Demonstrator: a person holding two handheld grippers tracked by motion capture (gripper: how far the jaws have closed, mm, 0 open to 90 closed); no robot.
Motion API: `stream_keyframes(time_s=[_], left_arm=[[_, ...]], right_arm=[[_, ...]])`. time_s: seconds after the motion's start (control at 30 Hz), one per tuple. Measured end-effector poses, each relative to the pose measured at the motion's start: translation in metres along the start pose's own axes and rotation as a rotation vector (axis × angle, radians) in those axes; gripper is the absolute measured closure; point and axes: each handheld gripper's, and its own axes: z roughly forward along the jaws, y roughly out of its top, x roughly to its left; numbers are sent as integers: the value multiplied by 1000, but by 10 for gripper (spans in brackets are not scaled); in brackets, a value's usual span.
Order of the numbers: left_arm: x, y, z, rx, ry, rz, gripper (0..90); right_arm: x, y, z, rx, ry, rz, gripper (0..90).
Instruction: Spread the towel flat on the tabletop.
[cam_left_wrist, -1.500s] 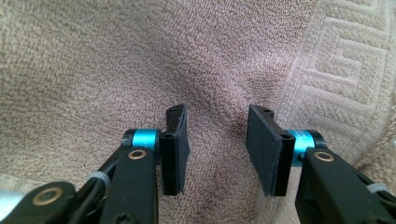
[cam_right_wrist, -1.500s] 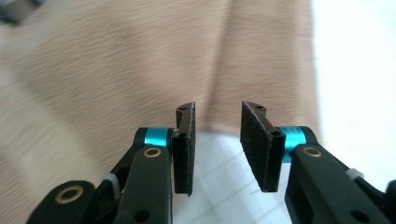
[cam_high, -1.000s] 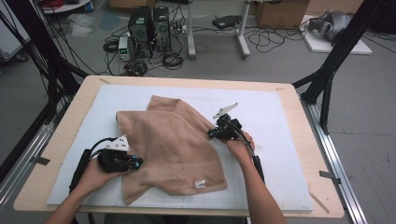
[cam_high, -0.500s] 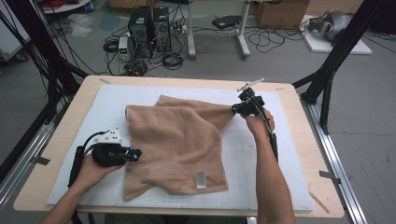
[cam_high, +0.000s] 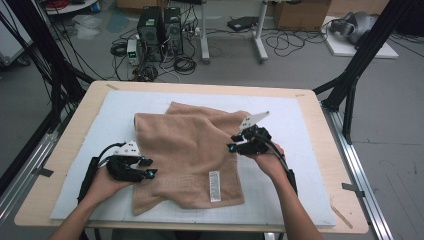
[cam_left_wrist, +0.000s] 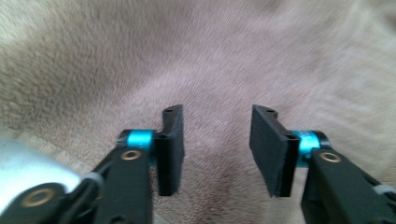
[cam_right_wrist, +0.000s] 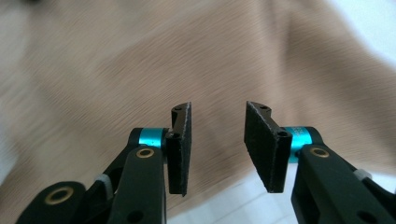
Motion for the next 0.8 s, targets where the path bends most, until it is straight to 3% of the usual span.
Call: stream_keyframes(time_s=[0.1,0.2,0.23,0.3,0.4,0.53,0.67,0.8], left_arm=[[-1,-3,6,-4,26,7,556],[2,-4,5,-11,34,-17,692],[3,-4,5,-9,35,-13,736],[0,-3,6,-5,32,-6,806],[-1,-2,6,-2,28,-7,846],[0,-3,2,-2,13,-19,857],[-10,-4,-18,-61,-2,-6,859],[-26,-8,-44,-111,-22,21,860]], right_arm=[[19,-19,4,19,38,-14,587],[28,-34,13,57,72,-22,580],[30,-39,19,99,82,-15,585],[33,-44,20,59,74,-27,661],[32,-46,19,40,120,-15,827],[33,-45,17,60,140,-20,857],[41,-47,3,37,168,-17,858],[57,-49,-17,6,179,-51,857]])
